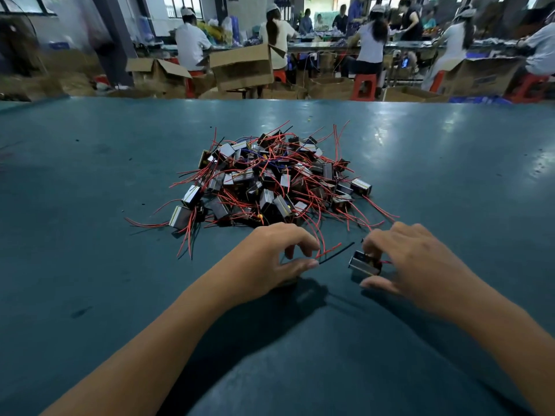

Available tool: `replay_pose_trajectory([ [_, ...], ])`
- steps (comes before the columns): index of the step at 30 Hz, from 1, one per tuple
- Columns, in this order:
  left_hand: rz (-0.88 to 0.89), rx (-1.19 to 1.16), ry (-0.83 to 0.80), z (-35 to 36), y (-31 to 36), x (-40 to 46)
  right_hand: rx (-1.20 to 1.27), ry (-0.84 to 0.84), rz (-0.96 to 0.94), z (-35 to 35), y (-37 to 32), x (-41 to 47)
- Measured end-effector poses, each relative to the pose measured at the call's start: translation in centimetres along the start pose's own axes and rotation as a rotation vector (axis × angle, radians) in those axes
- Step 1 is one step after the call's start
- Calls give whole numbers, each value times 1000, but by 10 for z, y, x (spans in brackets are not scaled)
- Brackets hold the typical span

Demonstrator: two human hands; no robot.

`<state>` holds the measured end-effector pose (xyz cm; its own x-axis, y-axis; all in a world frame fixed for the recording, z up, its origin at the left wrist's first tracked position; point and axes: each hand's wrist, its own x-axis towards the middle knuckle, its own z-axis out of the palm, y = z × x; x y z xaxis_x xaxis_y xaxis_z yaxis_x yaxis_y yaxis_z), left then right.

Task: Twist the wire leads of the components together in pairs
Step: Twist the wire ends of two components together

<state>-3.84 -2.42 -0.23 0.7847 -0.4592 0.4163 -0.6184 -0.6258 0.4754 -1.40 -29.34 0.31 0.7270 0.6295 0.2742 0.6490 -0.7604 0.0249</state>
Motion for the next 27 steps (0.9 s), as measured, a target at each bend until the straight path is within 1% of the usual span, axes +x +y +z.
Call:
replay_pose_trajectory([
  [3,-62,-84,-75,-1,-8,-1,-1,-81,-10,6,2,0],
  [7,-168,-171,-142,-5,-14,-2,42,-65,-30,3,5,-4],
  [8,-194,-202,-140,-4,-14,-1,40,-40,-35,1,4,-5],
  [10,-241,-240,-118,-3,-15,-1,63,71,-33,-4,1,-6],
  [12,-259,-220,-119,-3,-16,-1,211,178,43,-6,-8,-7],
  [14,-241,-185,-142,-3,-16,-1,457,219,137,-5,-21,-7],
  [16,-206,-147,-168,-3,-15,-1,617,214,172,-1,-33,-6],
  [19,-170,-140,-175,-1,-13,-1,718,210,201,3,-42,-5],
  [23,-127,-137,-194,3,-11,-1,788,227,227,5,-42,-2],
  [27,-71,-117,-197,7,-5,1,859,205,241,4,-41,2],
])
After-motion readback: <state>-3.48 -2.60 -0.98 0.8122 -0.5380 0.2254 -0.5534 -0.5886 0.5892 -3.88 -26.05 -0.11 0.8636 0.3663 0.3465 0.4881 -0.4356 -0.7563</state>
